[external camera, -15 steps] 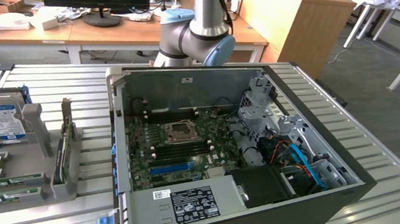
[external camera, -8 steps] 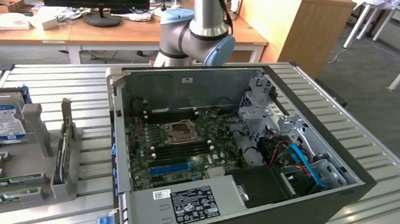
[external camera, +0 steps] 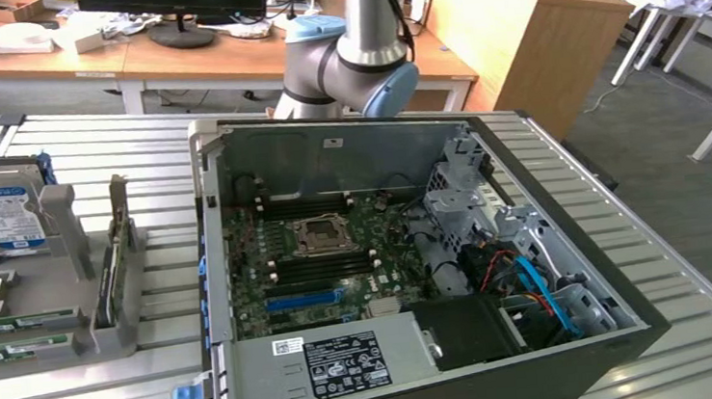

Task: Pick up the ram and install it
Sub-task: 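Pick up the ram and move it above insertion slot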

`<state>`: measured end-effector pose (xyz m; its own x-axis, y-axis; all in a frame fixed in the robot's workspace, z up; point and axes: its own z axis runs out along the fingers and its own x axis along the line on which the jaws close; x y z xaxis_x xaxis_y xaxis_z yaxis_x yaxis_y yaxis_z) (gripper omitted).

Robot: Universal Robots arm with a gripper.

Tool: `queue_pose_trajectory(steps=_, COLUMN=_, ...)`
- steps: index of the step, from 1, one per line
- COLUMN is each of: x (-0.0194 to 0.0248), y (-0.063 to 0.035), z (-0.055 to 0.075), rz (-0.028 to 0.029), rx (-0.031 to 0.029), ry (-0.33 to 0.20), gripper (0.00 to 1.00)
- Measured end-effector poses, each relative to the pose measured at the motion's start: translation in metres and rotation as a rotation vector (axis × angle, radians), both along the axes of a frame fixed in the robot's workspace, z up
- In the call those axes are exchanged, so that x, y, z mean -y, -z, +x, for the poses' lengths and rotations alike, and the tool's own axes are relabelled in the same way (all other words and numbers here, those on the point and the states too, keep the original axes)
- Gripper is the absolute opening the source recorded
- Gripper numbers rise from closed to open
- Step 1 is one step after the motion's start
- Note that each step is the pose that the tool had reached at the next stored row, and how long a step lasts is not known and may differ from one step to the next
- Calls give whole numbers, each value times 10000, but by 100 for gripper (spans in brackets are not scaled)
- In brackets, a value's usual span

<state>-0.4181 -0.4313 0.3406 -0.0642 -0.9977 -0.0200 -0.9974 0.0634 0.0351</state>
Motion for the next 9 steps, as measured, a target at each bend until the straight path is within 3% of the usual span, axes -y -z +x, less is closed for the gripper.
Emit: queue_pose_trajectory(steps=9, x=0, y=163, z=0, rz=-1, rx=0, ry=0, gripper=30)
